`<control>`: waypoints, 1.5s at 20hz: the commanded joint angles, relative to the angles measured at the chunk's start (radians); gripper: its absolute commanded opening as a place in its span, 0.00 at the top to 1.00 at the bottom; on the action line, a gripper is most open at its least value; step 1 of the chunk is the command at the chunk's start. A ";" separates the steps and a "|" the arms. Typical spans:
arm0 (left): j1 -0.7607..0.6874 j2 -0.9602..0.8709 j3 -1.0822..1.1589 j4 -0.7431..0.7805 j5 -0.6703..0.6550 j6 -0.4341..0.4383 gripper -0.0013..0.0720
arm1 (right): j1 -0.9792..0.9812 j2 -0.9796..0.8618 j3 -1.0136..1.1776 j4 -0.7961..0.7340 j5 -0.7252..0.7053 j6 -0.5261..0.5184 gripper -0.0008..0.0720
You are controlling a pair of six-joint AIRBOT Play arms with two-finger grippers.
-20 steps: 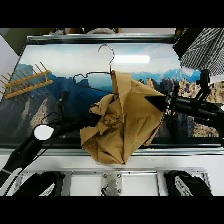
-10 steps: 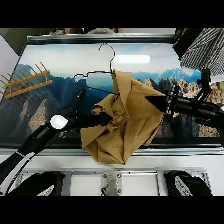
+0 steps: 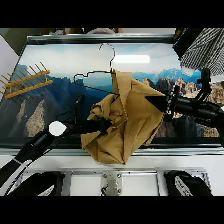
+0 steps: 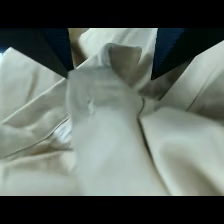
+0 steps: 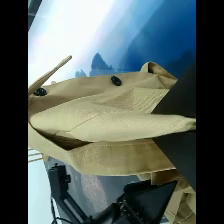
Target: Fold the clothes and pants, and hang the long-sleeved shirts on hangers.
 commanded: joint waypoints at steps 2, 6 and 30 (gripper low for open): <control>-0.037 -0.086 0.035 -0.002 0.077 -0.011 0.33 | 0.000 0.001 0.001 0.000 0.001 0.000 0.98; 0.094 -0.120 0.099 0.013 -0.043 -0.011 0.96 | -0.002 0.047 0.018 -0.023 -0.003 0.081 0.98; 0.524 -0.343 0.688 0.286 -0.652 -0.016 0.96 | -0.002 0.360 0.075 -0.291 -0.017 0.488 0.98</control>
